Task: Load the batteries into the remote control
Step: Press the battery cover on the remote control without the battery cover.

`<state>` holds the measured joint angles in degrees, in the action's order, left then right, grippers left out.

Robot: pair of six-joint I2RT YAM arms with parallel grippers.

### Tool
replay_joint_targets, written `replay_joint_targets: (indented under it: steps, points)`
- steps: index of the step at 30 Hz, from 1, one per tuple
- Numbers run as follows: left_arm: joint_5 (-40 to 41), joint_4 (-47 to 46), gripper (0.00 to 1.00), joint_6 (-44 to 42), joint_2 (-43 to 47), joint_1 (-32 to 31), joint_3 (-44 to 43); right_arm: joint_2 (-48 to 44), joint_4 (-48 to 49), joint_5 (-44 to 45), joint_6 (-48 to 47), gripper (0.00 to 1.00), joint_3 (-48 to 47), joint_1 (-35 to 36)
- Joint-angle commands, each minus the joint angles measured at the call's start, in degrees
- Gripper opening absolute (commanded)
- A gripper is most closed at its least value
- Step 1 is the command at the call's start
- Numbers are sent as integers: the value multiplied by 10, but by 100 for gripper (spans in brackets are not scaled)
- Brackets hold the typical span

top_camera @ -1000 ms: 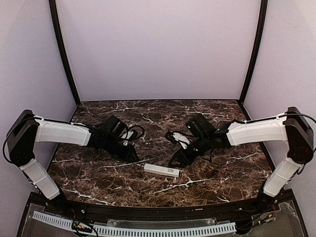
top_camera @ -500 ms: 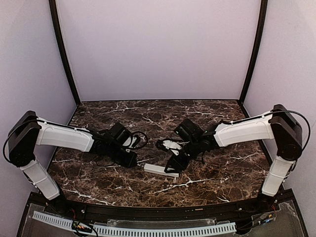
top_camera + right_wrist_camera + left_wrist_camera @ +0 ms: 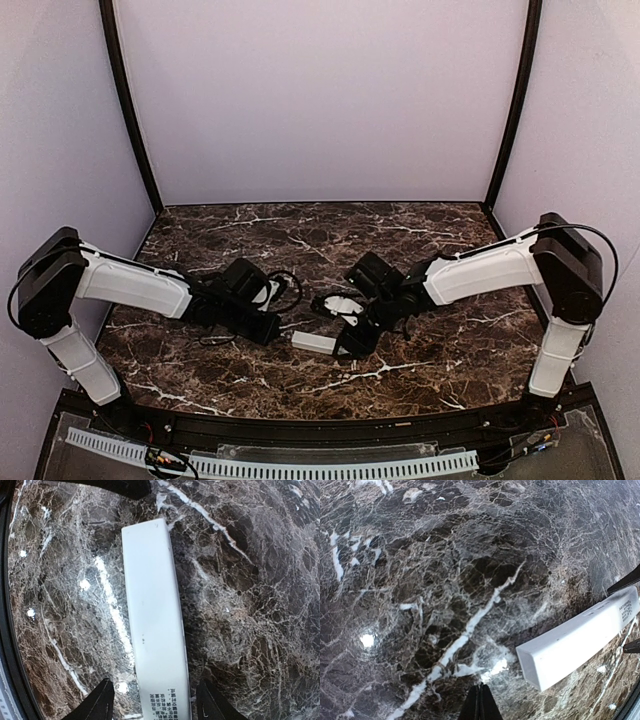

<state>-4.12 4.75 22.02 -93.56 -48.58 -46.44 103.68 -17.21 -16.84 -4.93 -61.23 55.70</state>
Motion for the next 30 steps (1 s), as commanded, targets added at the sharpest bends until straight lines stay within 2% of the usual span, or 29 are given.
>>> replay_joint_targets:
  steps: [1,10,20,30]
  points:
    - [27,-36,0,-12,18,-7,23,20,16,36,-13,54,9,10]
    - [84,-120,0,-47,30,-42,63,28,19,44,-14,46,19,13]
    - [109,-111,0,-51,-9,-70,32,33,18,54,-17,39,24,21]
    - [114,-109,0,-51,-32,-99,12,46,17,64,-11,26,19,27]
